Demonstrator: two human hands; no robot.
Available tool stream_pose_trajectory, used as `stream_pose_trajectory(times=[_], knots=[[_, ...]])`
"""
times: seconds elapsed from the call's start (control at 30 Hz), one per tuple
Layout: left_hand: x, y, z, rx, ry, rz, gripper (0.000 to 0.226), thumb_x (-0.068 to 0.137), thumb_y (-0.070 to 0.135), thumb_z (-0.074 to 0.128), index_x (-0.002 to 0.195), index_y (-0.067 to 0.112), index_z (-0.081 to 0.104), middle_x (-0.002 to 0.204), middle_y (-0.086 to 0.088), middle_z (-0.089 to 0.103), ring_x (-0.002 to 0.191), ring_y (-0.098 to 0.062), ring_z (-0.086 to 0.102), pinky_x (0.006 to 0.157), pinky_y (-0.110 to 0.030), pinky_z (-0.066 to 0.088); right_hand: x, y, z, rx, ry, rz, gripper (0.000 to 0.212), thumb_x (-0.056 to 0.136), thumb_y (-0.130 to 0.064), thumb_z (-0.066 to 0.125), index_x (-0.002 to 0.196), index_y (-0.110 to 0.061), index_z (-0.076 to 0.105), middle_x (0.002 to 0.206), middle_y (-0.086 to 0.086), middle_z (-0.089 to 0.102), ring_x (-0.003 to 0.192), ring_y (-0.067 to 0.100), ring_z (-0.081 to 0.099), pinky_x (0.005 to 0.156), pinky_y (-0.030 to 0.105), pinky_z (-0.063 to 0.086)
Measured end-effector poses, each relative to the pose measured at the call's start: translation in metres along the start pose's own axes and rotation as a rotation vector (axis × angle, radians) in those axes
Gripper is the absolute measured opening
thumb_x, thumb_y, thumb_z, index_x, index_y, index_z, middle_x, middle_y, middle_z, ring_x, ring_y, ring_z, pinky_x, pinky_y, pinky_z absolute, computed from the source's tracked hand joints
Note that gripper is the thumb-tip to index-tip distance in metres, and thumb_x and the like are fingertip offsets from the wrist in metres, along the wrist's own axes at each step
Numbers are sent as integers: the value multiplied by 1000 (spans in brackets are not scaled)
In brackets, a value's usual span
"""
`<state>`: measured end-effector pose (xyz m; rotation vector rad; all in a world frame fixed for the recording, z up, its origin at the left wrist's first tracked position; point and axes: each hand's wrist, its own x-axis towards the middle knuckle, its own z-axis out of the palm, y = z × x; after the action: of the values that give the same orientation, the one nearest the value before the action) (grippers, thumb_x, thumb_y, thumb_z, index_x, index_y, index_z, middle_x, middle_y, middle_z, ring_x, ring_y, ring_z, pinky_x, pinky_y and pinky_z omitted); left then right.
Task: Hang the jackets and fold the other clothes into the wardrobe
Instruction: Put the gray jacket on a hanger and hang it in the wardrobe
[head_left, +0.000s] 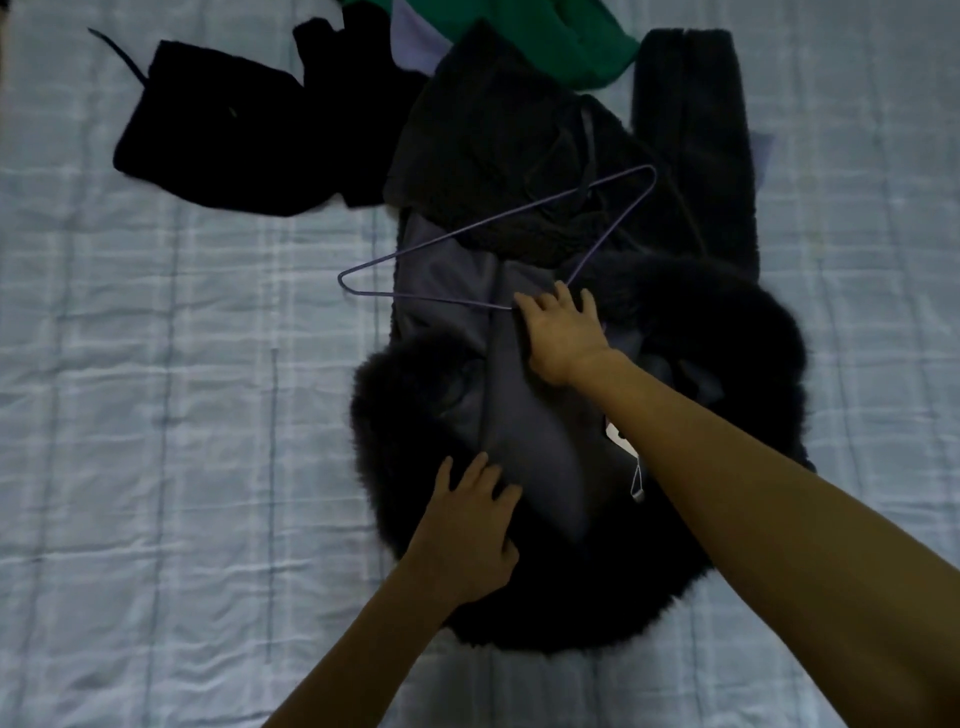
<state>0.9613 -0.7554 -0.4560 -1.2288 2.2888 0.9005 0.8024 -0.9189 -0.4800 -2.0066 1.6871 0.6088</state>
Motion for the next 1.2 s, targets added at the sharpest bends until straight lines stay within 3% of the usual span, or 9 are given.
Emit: stream_pose_trajectory(times=[0.1,0.17,0.3,0.47,0.6,0.77,0.97,1.1,1.2], knots=[[5,-3,2,67,-66,50,74,83,46,52,146,18,24,151,-13,22,143,-30,8,112,-55,-6,6,1,5,-115,57,1,57,90,-20,52,142,-12,32,142,19,34,135,37,28,113,61,-1],[7,-2,2,142,-105,84,84,78,49,61,145,17,23,145,-14,31,137,-32,20,113,-58,-3,8,3,4,-150,94,-12,54,90,-20,51,141,-12,35,143,20,31,135,37,25,113,61,0],[3,1,1,183,-148,93,84,76,37,69,143,14,23,133,-13,46,125,-31,37,114,-57,0,13,14,3,-62,31,-51,71,92,-15,49,151,-19,10,155,12,16,144,32,7,115,57,3],[-10,1,11,195,-210,45,42,82,18,58,122,15,47,117,-10,59,114,-29,50,111,-43,15,17,18,-5,-205,-6,-101,56,88,-14,52,141,-18,36,141,16,37,131,36,31,113,60,9],[-21,-3,14,202,-122,68,21,83,20,53,103,17,60,111,-8,59,109,-28,52,107,-40,21,6,24,-2,-267,-50,-182,52,85,-12,57,136,-17,46,134,14,48,125,33,39,112,54,14],[-32,-25,10,137,117,113,23,33,30,72,50,24,57,55,5,57,51,-18,59,72,-34,50,-29,33,3,-29,29,-301,52,89,-16,52,140,-20,41,129,12,50,113,34,53,92,41,43],[-49,-36,-18,115,295,99,18,40,33,60,55,23,59,58,4,55,55,-21,59,78,-35,33,-77,-10,2,236,176,-315,43,91,-29,57,131,-18,49,122,12,57,108,33,57,87,38,47],[-65,-42,-50,97,429,95,23,50,32,46,62,23,64,63,2,55,59,-24,59,81,-37,31,-106,-36,-10,480,62,-266,38,84,-36,68,114,-16,58,107,7,68,101,26,62,78,30,44],[-78,-48,-72,147,498,99,30,39,25,66,69,20,68,67,-1,56,61,-26,57,83,-38,31,-128,-47,-25,433,-48,-321,21,85,-23,67,106,-20,63,100,0,66,97,19,61,69,22,31]])
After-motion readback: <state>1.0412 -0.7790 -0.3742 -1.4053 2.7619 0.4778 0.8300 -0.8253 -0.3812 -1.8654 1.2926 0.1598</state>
